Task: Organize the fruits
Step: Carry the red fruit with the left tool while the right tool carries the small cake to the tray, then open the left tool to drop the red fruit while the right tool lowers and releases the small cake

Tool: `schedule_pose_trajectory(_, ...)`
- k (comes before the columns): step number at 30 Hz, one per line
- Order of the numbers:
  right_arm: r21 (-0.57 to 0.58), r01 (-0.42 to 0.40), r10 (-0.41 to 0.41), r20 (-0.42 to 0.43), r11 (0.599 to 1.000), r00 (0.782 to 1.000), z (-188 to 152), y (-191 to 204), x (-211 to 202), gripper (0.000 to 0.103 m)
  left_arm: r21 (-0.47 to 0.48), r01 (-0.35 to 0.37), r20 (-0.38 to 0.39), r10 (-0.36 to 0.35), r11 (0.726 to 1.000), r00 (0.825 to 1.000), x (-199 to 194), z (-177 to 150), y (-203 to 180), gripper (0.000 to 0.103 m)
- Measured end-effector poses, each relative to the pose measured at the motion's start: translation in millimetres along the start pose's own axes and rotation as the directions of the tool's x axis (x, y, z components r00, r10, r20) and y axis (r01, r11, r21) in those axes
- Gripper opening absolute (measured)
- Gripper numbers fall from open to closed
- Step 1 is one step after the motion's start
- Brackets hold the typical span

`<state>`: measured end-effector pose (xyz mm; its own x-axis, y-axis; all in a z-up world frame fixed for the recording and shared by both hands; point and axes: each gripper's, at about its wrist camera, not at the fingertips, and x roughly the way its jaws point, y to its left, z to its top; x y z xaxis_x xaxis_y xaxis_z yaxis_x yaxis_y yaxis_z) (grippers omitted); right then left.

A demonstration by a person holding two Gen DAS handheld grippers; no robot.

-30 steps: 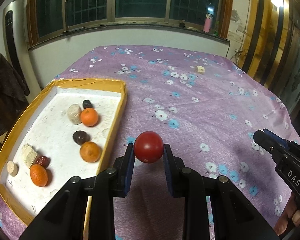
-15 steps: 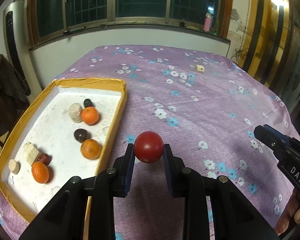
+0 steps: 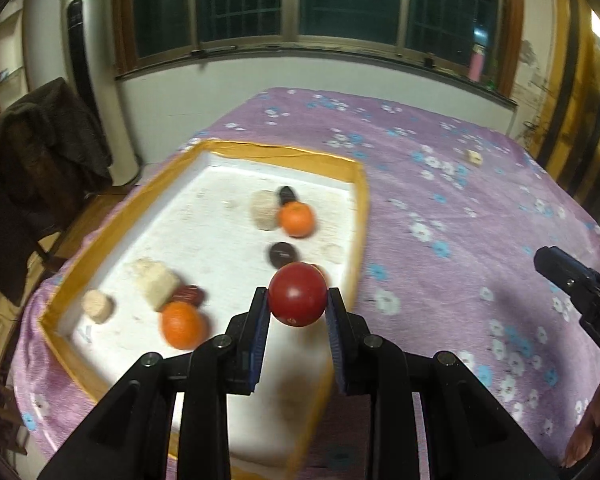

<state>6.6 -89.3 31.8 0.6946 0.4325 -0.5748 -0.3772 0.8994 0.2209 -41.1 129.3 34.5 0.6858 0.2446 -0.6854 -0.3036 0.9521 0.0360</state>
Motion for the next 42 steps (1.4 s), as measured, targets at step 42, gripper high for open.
schedule_pose_trajectory(42,-0.234,-0.235,0.199,-0.165,0.944,0.966,44.0,171.3,119.0,0.023,-0.134,-0.147,-0.019,0.146,0.98,0.989,29.0,21.4,103.9,0.027)
